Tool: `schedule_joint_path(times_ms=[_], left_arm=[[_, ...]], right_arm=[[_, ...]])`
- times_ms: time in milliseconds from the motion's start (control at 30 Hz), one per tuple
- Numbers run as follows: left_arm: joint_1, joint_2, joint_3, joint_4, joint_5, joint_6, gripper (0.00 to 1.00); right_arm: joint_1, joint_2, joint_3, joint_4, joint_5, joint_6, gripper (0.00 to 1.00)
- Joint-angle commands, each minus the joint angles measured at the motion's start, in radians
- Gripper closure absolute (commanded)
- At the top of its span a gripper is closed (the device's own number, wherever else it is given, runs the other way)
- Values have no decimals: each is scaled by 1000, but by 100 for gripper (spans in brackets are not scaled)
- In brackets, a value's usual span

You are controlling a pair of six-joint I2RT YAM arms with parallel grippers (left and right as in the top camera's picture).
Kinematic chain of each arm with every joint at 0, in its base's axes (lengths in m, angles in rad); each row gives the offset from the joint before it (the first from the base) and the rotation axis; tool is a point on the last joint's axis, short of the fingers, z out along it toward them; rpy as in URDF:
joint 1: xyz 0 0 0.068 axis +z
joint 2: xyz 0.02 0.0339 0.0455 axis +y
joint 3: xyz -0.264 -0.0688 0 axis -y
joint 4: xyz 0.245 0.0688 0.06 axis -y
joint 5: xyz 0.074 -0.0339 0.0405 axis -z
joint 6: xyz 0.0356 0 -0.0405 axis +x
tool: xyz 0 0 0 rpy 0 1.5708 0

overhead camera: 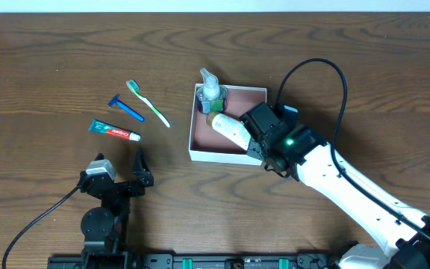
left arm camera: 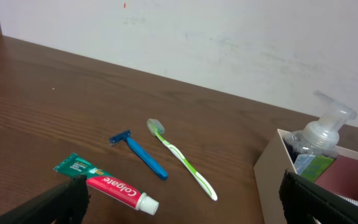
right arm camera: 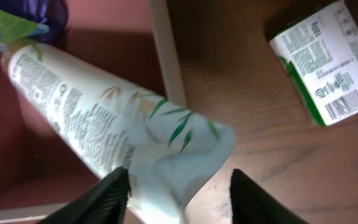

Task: Pack container
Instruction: 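Tilt the held tube down to lay it flat in the box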

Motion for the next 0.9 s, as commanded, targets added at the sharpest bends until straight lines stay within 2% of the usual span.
schedule_joint_path(times_ms=[0,467,867], left_arm=[[5,-4,-23,-33,-10,10,2],[5,-4,-23,-33,-10,10,2],[5,-4,-23,-33,-10,10,2]], right_arm=[[-14,-6,-10,22,24,-37,53],[-14,33,-28,95,24,-51,59],[-37,34,-60,140,61,-160,61]])
